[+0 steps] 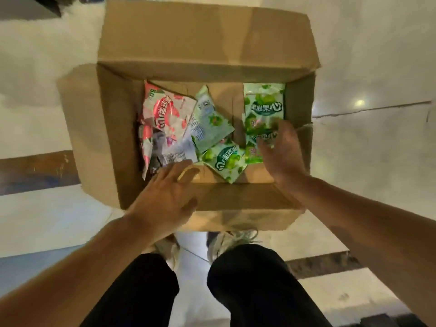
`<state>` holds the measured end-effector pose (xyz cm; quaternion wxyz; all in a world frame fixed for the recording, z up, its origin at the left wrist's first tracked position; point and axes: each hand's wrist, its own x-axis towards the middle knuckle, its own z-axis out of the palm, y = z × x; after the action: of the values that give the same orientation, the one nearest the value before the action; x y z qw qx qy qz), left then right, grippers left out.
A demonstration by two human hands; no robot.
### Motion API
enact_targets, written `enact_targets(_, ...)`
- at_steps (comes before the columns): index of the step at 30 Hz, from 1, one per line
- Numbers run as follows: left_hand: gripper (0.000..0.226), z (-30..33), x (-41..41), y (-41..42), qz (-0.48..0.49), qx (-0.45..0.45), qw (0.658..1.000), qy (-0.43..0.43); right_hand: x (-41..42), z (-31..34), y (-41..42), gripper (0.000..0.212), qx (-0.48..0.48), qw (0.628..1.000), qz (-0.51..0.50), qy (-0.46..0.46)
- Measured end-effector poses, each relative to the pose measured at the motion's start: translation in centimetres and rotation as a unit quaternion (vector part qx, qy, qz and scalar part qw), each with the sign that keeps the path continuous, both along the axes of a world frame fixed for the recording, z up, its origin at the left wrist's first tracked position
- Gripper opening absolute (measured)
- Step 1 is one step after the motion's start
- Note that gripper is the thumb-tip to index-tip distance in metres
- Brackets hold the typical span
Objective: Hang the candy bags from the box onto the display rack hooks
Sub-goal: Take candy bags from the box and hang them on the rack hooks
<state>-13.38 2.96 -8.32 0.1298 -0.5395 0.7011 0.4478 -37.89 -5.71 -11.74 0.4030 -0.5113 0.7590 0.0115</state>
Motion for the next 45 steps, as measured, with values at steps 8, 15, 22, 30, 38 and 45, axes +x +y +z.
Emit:
enact_targets(8, 0.073, -5.1, -0.4, -2.4, 0.004, -0.019, 1.000, 0.007, 0.6, -8.0, -3.7, 0.085, -0.034, 0.995, -0.071, 0.066)
enact_targets(15, 0.073, -4.8, -0.3, -2.2, 0.045, -0.005, 0.998, 0.042, 1.0, -9.5, -2.2, 0.081, 0.032, 0.985, -0.085, 0.144)
enact_targets(22, 0.058, -2.2, 0.0, -2.0, 0.171, 0.049, 0.980, 0.092, 0.6, -5.4, 0.2, 0.048, -0.003, 0.988, -0.153, -0.004)
enact_targets(30, 0.059, 2.0, -2.5, -3.2, 0.461, 0.238, 0.822, 0.234, 2.9, 5.0, 4.1, 0.043, 0.140, 0.934, -0.137, -0.300)
enact_targets(38, 0.032, 1.6, -1.1, -3.2, 0.563, 0.166, 0.801, 0.120, 1.5, 2.9, 1.9, 0.046, 0.158, 0.950, -0.142, -0.231)
enact_targets(45, 0.033, -1.7, 0.7, -2.8, 0.571, 0.147, 0.794, 0.149, -0.8, -6.9, 2.1, 0.085, 0.082, 0.979, -0.185, 0.009)
